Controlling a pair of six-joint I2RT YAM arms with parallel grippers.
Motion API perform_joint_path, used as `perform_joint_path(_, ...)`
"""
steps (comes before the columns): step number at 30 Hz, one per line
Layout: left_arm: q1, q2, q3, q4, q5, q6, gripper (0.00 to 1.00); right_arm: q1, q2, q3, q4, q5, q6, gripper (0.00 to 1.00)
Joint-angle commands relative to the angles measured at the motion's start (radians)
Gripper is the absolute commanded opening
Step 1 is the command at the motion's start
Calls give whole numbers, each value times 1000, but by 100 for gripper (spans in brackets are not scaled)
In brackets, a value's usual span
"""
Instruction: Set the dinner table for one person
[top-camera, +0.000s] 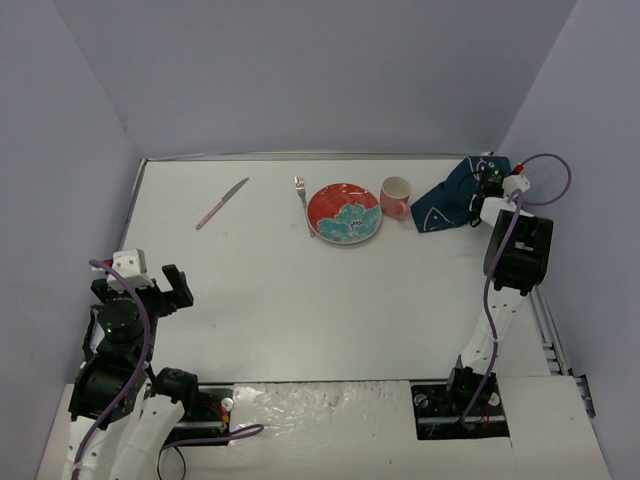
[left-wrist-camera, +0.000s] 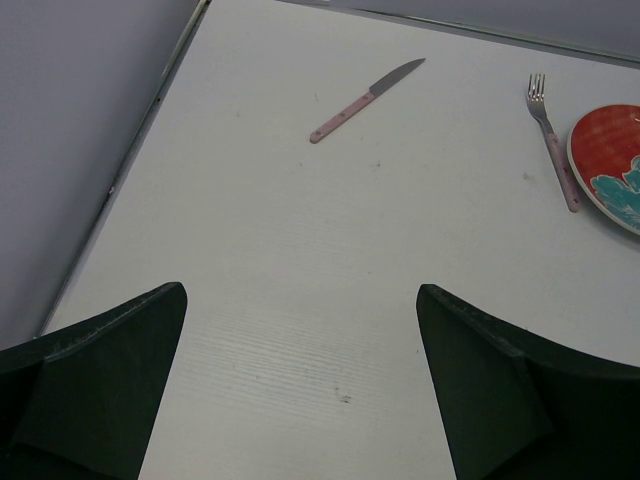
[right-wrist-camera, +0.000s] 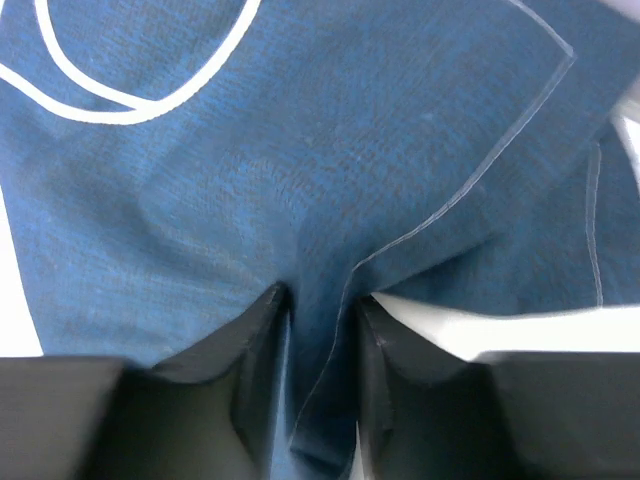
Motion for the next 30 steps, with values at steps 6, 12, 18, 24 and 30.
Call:
perform_joint_path(6,-5,24,13,76,2,4,97,40,-195,-8,33,24,-110,0)
perform_joint_path(12,-5,13,14,80,7,3,97,190,-505,-69,89,226,-329,0)
perform_joint_path(18,-5,16,23,75,28,-11,97,375,-786,-122,125,326,-484,0)
perform_joint_path(24,-6,36,55,72,67,-46,97,508,-924,-132,33,-60,-475,0)
perform_joint_path(30,-6,101,159,19,88,-64,97,708,-921,-127,-4,-437,-426,0)
